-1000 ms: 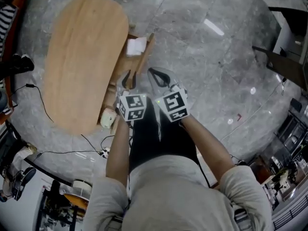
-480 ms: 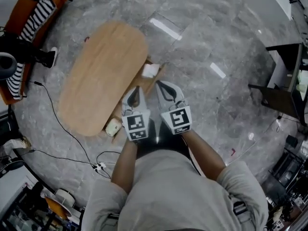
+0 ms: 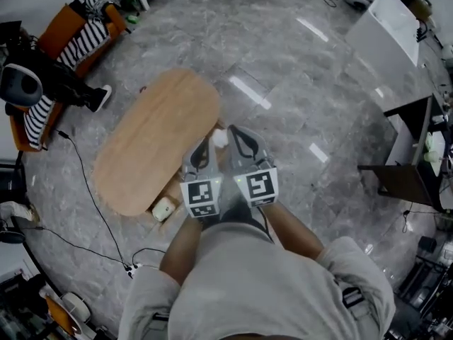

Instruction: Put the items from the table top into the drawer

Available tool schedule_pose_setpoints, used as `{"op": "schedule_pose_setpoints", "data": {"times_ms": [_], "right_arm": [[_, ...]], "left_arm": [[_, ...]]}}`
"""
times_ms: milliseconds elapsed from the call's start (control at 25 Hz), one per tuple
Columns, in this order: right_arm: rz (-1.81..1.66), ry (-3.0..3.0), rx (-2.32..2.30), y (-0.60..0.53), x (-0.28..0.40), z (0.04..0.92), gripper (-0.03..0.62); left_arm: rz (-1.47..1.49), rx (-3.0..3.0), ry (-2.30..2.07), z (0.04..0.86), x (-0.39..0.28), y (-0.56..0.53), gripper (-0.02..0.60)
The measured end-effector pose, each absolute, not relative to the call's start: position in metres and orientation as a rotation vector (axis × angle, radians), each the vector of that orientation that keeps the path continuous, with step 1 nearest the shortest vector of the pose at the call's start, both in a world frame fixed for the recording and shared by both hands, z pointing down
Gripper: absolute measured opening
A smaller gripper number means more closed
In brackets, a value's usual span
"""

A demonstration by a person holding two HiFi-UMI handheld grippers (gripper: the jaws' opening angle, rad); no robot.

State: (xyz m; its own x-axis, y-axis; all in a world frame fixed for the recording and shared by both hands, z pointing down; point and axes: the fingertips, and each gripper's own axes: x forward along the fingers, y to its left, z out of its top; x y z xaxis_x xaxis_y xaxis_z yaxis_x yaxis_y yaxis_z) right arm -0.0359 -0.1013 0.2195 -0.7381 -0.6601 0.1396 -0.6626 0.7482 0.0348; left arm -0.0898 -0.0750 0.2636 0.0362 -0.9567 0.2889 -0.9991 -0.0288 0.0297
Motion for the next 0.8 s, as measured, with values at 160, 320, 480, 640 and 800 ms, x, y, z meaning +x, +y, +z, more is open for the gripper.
{"op": "schedule_pose_setpoints", "data": {"times_ms": [160, 320, 480, 640, 800], "right_arm": [[0.020, -2.821, 1.074, -0.097, -0.030, 0.208, 0.006], [-0.009, -2.827, 1.058, -0.091, -0.023, 0.202, 0.006], [-0.059, -2.846, 1.051, -0.085, -0.017, 0.195, 0.006], [-0.066, -2.856, 1.066, -0.084, -0.012, 0.194, 0.006], [-0.070, -2.853, 1.071, -0.082, -0.005, 0.191, 0.006]], "left_arm": [[0.270, 2.100, -2.035, 0.251, -0.084, -0.072, 0.020], [0.264, 2.105, -2.042, 0.246, -0.074, -0.069, 0.020], [0.278, 2.120, -2.052, 0.240, -0.064, -0.065, 0.020], [0.268, 2.119, -2.044, 0.241, -0.060, -0.063, 0.020], [0.269, 2.116, -2.038, 0.240, -0.056, -0.059, 0.020]]}}
